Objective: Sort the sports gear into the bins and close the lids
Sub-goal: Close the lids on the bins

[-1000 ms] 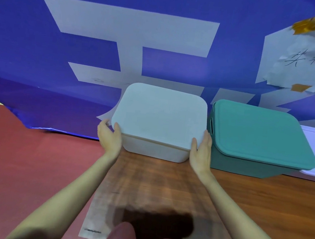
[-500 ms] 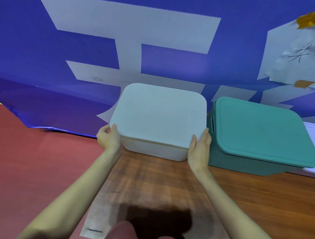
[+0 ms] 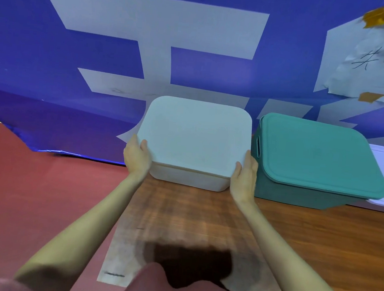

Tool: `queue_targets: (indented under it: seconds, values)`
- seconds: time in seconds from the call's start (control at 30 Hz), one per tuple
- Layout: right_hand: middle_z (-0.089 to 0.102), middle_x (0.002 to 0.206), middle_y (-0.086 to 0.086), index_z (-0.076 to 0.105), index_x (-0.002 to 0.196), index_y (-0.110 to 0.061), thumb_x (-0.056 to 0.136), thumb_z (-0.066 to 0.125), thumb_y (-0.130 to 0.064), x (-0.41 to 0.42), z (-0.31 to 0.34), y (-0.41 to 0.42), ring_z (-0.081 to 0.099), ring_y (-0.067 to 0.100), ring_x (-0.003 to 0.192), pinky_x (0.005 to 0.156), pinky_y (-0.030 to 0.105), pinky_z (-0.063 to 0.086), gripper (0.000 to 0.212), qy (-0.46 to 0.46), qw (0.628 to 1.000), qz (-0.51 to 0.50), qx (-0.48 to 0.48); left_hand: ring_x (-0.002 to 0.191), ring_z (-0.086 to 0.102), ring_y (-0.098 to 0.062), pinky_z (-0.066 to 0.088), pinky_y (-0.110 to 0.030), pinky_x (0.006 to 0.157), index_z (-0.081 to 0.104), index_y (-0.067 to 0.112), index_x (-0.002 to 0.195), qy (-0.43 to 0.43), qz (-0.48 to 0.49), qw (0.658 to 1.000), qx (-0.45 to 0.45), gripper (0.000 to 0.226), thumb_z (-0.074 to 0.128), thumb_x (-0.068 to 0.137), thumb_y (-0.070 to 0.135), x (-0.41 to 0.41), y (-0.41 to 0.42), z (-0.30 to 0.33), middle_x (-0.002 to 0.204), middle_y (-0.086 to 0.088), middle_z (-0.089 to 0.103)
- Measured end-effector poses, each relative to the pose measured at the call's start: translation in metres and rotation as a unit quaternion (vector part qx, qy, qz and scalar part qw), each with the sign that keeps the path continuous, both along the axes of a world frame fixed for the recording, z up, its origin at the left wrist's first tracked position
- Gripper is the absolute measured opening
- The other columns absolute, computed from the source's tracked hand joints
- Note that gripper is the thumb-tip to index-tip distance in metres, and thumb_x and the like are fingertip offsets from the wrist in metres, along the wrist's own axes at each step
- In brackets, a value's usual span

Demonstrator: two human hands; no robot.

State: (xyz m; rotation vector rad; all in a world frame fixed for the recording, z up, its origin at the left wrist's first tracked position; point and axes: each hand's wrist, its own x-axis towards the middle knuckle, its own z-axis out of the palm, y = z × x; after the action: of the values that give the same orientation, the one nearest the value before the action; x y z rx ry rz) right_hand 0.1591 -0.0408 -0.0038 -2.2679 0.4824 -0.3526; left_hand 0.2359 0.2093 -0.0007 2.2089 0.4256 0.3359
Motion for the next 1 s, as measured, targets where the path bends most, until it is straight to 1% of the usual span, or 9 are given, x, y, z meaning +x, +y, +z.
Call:
queue_targets:
  seconds: [0.07, 0.1, 0.17, 0.27, 0.47, 0.6, 0.8, 0.9, 1.0]
  values:
    - [0.024, 0.149, 0.020, 0.025, 0.146, -0.005, 0.098, 0.033, -0.005, 0.008, -0.002, -0.001, 0.027, 0.029, 0.137, 0.112, 0.031, 0.026, 0.048, 0.023, 0.997, 0.021, -0.072, 0.101, 0.051, -0.039, 0.037, -0.037, 0.076, 0.051, -0.002, 0.108, -0.018, -0.069, 0.991, 0.114, 0.019, 0.043, 0.094, 0.008, 0.010, 0.001, 0.001, 0.108, -0.019, 0.058]
    - [0.016, 0.153, 0.021, 0.023, 0.147, -0.004, 0.099, 0.032, -0.006, 0.014, -0.001, -0.003, 0.017, 0.031, 0.142, 0.116, 0.036, 0.020, 0.050, 0.049, 0.992, 0.031, -0.115, 0.114, 0.047, -0.040, 0.039, -0.042, 0.085, 0.048, -0.002, 0.120, -0.012, -0.106, 0.980, 0.171, 0.029, 0.044, 0.094, 0.010, 0.017, 0.002, 0.001, 0.123, -0.020, 0.053]
    - [0.006, 0.157, 0.020, 0.019, 0.149, -0.006, 0.100, 0.031, -0.015, 0.032, 0.003, -0.010, 0.005, 0.032, 0.145, 0.118, 0.040, 0.011, 0.051, 0.092, 0.975, 0.062, -0.193, 0.135, 0.031, -0.038, 0.030, -0.050, 0.105, 0.039, 0.002, 0.137, 0.008, -0.180, 0.947, 0.268, 0.043, 0.042, 0.097, 0.019, 0.036, 0.002, 0.004, 0.147, -0.020, 0.034]
    - [0.003, 0.158, 0.016, 0.015, 0.150, -0.009, 0.102, 0.028, -0.025, 0.069, 0.015, -0.023, 0.000, 0.032, 0.146, 0.118, 0.043, 0.008, 0.053, 0.133, 0.950, 0.117, -0.256, 0.143, 0.018, -0.033, 0.021, -0.054, 0.113, 0.033, 0.004, 0.141, 0.023, -0.288, 0.896, 0.337, 0.047, 0.035, 0.100, 0.026, 0.068, -0.001, 0.010, 0.155, -0.017, 0.021]
    - [0.003, 0.159, 0.012, 0.013, 0.150, -0.009, 0.102, 0.026, -0.031, 0.121, 0.031, -0.039, 0.001, 0.028, 0.146, 0.116, 0.045, 0.018, 0.054, 0.191, 0.928, 0.166, -0.272, 0.148, 0.003, -0.024, 0.007, -0.040, 0.120, 0.008, 0.001, 0.150, 0.104, -0.332, 0.878, 0.329, 0.062, 0.023, 0.103, 0.039, 0.112, 0.004, 0.014, 0.160, -0.012, 0.006]
    - [0.002, 0.159, 0.009, 0.011, 0.151, -0.012, 0.103, 0.024, -0.035, 0.120, 0.031, -0.039, 0.001, 0.026, 0.146, 0.115, 0.044, 0.020, 0.055, 0.200, 0.923, 0.163, -0.286, 0.148, 0.004, -0.024, 0.007, -0.041, 0.120, 0.011, 0.001, 0.150, 0.073, -0.319, 0.889, 0.320, 0.060, 0.024, 0.103, 0.036, 0.108, 0.002, 0.008, 0.160, -0.011, 0.008]
    - [0.008, 0.158, 0.010, 0.016, 0.150, -0.012, 0.101, 0.032, -0.033, 0.126, 0.044, -0.045, 0.010, 0.030, 0.144, 0.113, 0.046, 0.022, 0.055, 0.242, 0.902, 0.198, -0.297, 0.148, 0.004, -0.023, 0.007, -0.043, 0.120, 0.012, 0.003, 0.151, 0.089, -0.314, 0.887, 0.327, 0.060, 0.024, 0.103, 0.037, 0.109, 0.000, 0.009, 0.160, -0.009, 0.008]
    - [0.002, 0.159, 0.009, 0.010, 0.151, -0.014, 0.102, 0.030, -0.035, 0.123, 0.047, -0.046, 0.004, 0.028, 0.146, 0.115, 0.045, 0.018, 0.057, 0.260, 0.896, 0.210, -0.294, 0.147, 0.005, -0.023, 0.008, -0.046, 0.119, 0.012, 0.003, 0.151, 0.117, -0.318, 0.878, 0.339, 0.061, 0.024, 0.102, 0.038, 0.112, -0.002, 0.017, 0.160, -0.009, 0.009]
    - [-0.005, 0.160, 0.004, 0.005, 0.152, -0.019, 0.101, 0.030, -0.041, 0.123, 0.048, -0.054, -0.001, 0.023, 0.147, 0.117, 0.044, 0.014, 0.061, 0.277, 0.893, 0.233, -0.268, 0.145, 0.014, -0.026, 0.014, -0.056, 0.115, 0.023, 0.006, 0.145, 0.123, -0.328, 0.875, 0.335, 0.054, 0.030, 0.101, 0.036, 0.117, -0.006, 0.026, 0.157, -0.010, 0.017]
